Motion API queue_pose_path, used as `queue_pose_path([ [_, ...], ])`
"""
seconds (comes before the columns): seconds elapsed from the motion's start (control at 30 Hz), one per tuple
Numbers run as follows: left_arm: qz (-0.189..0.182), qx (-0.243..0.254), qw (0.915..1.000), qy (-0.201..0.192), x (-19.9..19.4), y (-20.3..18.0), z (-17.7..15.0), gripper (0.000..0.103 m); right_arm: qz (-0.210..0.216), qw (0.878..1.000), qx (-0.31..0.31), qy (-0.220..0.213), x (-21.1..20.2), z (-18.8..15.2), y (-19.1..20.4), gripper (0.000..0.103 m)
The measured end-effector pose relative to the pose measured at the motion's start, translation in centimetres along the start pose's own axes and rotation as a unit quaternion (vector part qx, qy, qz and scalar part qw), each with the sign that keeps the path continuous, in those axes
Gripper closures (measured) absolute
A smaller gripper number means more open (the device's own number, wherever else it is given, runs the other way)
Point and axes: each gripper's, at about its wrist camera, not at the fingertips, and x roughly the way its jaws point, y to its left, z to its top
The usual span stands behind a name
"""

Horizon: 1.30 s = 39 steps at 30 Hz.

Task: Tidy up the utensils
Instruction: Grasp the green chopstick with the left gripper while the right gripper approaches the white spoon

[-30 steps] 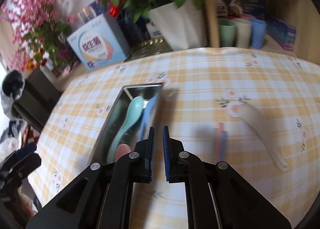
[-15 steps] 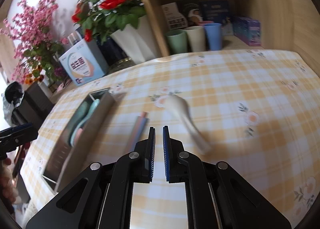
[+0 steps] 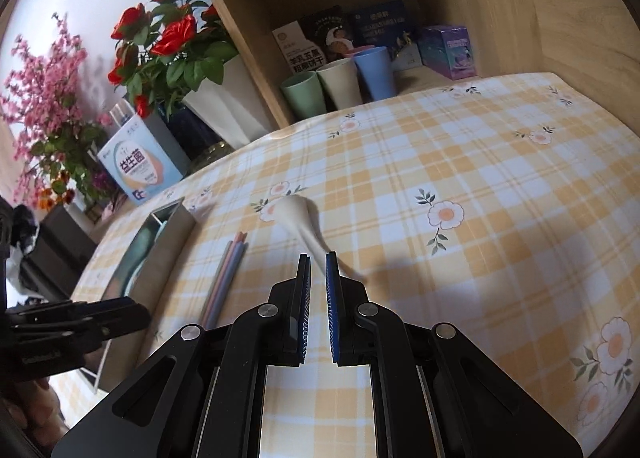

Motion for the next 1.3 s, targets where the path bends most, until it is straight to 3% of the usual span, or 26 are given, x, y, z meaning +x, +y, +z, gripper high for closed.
queue_pose_path([
  [0.17,0.022,0.008,0.9997,0.007,1.2,-0.2,-0.1,0.077,0.008,1.0,0.004,-0.012,-0.3,-0.3,-0.1,0.094],
  [0.43,0.025,0.008,0.9992,0.03,3.1,-0.6,-0.5,0.085,0.038,0.999,0.031,-0.011,-0.4,-0.4,-1.1,0.094],
  [0.9,0.056,0.017,0.9978,0.03,4.7,-1.0,0.0,0.086,0.06,0.997,0.049,-0.012,-0.3,-0.5,-1.8,0.094],
  [1.3,0.058,0.026,0.9977,0.023,6.1,-1.2,1.1,0.085,0.063,0.997,0.053,-0.009,-0.3,-0.5,-1.9,0.094],
])
